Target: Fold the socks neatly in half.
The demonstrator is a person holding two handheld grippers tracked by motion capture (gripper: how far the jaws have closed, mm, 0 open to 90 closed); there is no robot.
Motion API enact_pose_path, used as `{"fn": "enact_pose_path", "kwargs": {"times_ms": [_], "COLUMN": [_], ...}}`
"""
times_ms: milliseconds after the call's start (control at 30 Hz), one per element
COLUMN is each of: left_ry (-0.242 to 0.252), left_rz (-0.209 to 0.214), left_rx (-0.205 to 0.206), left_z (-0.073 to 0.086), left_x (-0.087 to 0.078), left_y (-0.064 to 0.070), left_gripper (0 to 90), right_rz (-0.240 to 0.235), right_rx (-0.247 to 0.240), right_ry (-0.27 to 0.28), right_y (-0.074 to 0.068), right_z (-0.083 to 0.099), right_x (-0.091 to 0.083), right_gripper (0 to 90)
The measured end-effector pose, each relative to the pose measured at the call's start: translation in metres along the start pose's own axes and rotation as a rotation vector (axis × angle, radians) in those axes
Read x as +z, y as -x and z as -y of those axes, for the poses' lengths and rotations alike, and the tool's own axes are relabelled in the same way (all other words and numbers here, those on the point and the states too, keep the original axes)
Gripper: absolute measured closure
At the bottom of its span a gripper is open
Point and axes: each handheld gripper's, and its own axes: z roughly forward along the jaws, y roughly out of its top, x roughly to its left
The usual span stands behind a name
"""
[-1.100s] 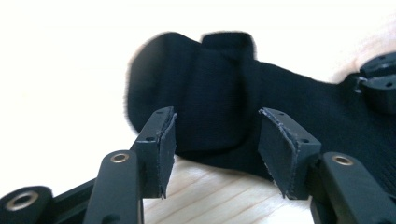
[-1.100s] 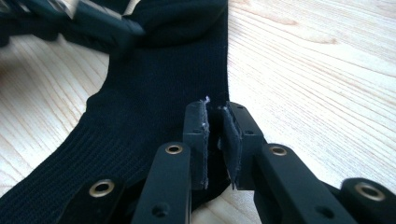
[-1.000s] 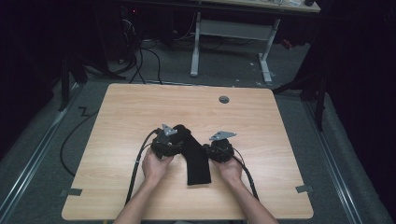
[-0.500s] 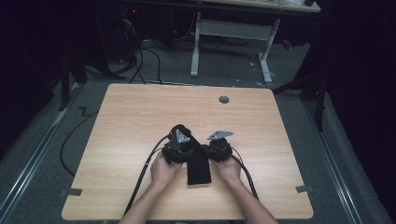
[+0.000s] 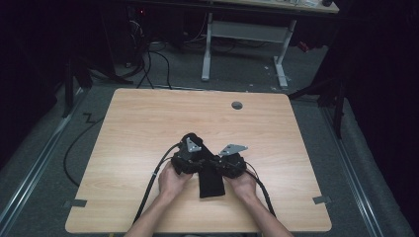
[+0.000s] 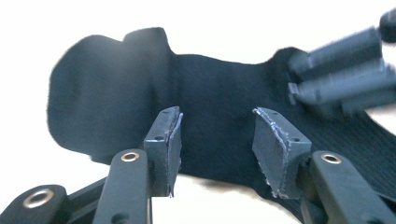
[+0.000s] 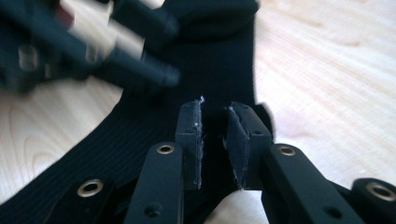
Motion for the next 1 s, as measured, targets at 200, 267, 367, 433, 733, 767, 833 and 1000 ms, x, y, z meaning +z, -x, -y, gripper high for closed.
{"fn": "enact_pose_path", "kwargs": {"times_ms": [200,267,367,433,733,767,833,1000], "left_ry": [0.032,0.022,0.011,-0.007,-0.003,0.002,0.005,0.072], "left_rz": [-0.094,-0.109,-0.120,-0.125,-0.146,-0.144,-0.147,-0.164], "left_rx": [-0.024,-0.027,-0.033,-0.036,-0.095,-0.114,-0.120,-0.206], "left_z": [-0.005,-0.006,-0.007,-0.008,-0.005,-0.005,-0.008,-0.014], "left_x": [-0.004,-0.001,0.003,0.010,0.012,0.011,0.010,0.003], "left_y": [-0.013,-0.017,-0.021,-0.024,-0.045,-0.050,-0.053,-0.063], "left_gripper": [51.2,51.6,53.8,58.9,88.7,88.7,88.5,72.3], "right_rz": [0.000,0.002,0.003,0.003,-0.003,-0.003,-0.002,0.001], "right_rx": [-0.013,-0.027,-0.027,-0.025,-0.027,-0.027,-0.028,-0.024], "right_ry": [-0.016,-0.018,-0.017,-0.017,-0.016,-0.016,-0.014,-0.009], "right_y": [-0.004,-0.005,-0.006,-0.006,-0.005,-0.005,-0.005,-0.006], "right_z": [0.008,0.009,0.009,0.009,0.010,0.010,0.010,0.010], "right_x": [0.001,0.000,0.000,0.000,0.000,0.000,0.000,0.001], "right_gripper": [74.0,74.0,74.1,74.2,74.7,74.7,74.9,75.1]}}
